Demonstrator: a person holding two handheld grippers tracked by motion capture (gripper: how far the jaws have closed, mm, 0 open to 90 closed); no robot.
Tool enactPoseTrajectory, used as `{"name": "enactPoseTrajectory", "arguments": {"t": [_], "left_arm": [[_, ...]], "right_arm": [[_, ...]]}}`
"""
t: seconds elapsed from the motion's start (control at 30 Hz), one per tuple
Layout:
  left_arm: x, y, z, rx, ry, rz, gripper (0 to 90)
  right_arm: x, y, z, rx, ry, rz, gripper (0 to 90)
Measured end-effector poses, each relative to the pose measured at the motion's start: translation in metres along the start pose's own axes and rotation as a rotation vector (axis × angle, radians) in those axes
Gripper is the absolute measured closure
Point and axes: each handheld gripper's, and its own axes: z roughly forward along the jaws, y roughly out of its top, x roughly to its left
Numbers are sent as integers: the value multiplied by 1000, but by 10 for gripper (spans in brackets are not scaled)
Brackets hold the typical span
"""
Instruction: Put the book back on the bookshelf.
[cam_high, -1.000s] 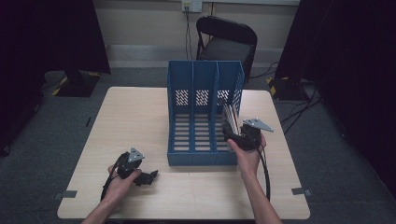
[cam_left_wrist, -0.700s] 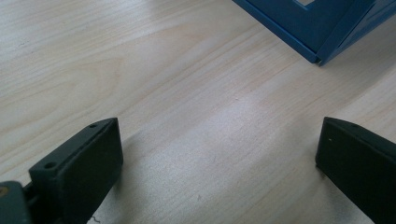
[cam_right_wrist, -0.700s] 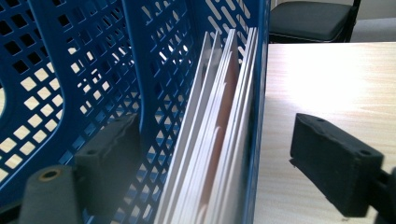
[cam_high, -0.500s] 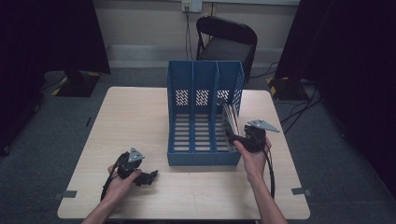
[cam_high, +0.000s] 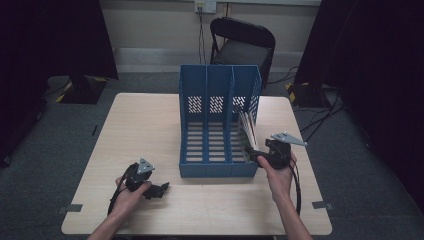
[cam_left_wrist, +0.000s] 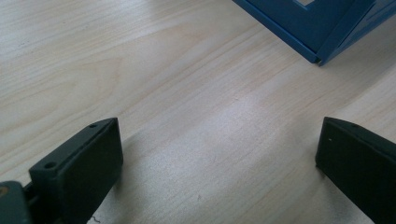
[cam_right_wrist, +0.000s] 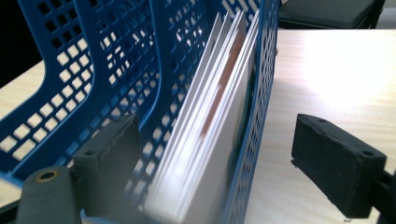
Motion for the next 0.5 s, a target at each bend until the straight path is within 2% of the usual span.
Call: {"name": "enactPoseTrajectory", "arguments": {"t": [0.17, 0.2, 0.23, 0.5], "left_arm": [[0, 0, 0, 1, 0, 1, 3], [0, 0, 0, 0, 1, 0, 2], [0, 0, 0, 0, 1, 0, 3], [0, 0, 0, 0, 0, 0, 3]], "right_arm": [[-2, -7, -9, 27, -1, -5, 145], [-3, -9, -12, 52, 18, 3, 149], [-3, -9, -12, 52, 18, 3, 149], [1, -25, -26, 86, 43, -45, 146]]}}
